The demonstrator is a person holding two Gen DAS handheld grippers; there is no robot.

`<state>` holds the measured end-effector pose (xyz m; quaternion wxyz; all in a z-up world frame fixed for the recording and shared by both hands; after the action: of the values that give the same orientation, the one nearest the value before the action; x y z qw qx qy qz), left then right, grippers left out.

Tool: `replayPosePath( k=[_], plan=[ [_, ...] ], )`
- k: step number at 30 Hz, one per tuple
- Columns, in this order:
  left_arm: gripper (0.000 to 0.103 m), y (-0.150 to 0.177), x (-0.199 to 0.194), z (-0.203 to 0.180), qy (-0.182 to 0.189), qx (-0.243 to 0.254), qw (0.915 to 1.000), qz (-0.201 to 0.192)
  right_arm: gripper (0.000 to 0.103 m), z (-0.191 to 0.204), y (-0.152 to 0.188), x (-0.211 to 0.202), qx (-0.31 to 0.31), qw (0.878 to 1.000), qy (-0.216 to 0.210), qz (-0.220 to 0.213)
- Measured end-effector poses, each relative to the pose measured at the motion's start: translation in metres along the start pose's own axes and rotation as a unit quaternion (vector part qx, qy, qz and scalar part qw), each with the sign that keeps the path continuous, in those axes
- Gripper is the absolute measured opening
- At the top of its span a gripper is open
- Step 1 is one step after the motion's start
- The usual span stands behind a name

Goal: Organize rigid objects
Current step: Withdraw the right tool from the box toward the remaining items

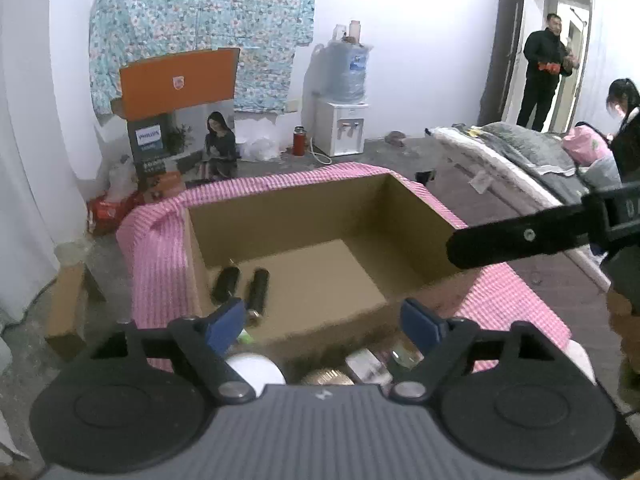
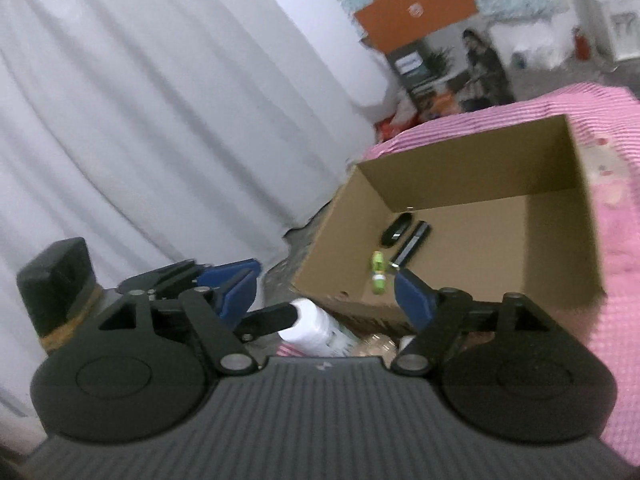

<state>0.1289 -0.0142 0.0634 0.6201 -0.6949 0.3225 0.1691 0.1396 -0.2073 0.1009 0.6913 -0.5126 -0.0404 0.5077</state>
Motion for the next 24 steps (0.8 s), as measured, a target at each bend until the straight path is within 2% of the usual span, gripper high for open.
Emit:
replayPosePath(
  k=[7, 13, 24],
  plan=[
    [0.089, 0.041, -0.004, -0.005, 0.032, -0.031, 0.999, 0.011, 0.078, -0.008, 0.062, -0.009, 0.017, 0.999, 0.042, -0.002],
    [0.089, 0.069, 0.006, -0.015, 0.029, -0.024, 0.9986, 0.037, 0.078, -0.019, 0.101, 0.002, 0.032, 0.997, 0.07, 0.015],
    [0.089, 0.1, 0.028, -0.033, 0.037, -0.011, 0.9962, 0.079, 0.078, -0.034, 0.126, -0.003, 0.063, 0.994, 0.079, 0.029]
  ],
)
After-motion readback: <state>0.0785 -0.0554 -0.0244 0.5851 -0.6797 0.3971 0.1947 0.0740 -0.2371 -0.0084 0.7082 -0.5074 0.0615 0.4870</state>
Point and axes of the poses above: each gripper's, at about its wrist camera, not at the fingertips, and x roughly the way its jaws point, z to its left, y to its underside, the point moved 5 cm from there along x, roughly the way its jaws point, and after that the axes turned 10 degrees about -x, right-handed, at the moved point
